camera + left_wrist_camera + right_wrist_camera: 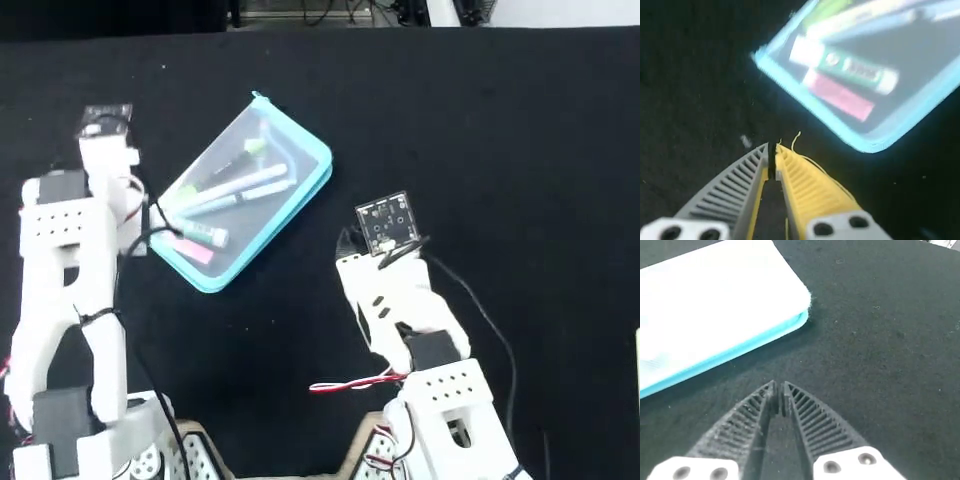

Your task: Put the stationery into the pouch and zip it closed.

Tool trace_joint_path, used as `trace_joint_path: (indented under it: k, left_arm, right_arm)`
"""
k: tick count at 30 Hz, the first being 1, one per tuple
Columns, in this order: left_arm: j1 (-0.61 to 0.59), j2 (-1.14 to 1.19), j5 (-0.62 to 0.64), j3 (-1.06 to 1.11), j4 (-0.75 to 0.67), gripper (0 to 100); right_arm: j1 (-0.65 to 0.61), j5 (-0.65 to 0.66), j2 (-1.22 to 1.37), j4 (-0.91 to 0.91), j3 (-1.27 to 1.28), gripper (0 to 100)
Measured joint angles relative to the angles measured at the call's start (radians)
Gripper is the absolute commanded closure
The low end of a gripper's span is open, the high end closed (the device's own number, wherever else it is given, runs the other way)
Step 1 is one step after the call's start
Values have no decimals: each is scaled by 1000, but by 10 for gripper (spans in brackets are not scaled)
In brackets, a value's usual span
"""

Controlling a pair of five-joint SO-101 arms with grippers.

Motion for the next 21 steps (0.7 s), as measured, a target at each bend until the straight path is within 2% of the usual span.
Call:
trace_joint_path:
  k: [6,13,16,21]
  left_arm:
    - [-2,-195,-23,239,-124,967]
    - [0,-325,-178,505,-247,970]
    - [-3,-351,-189,594,-301,970]
    - [0,-384,-190,726,-422,970]
  right_arm:
    - [0,0,0,0,0,987]
    - [0,0,0,0,2,987]
    - [0,0,0,-6,25,987]
    - [0,0,0,-115,80,987]
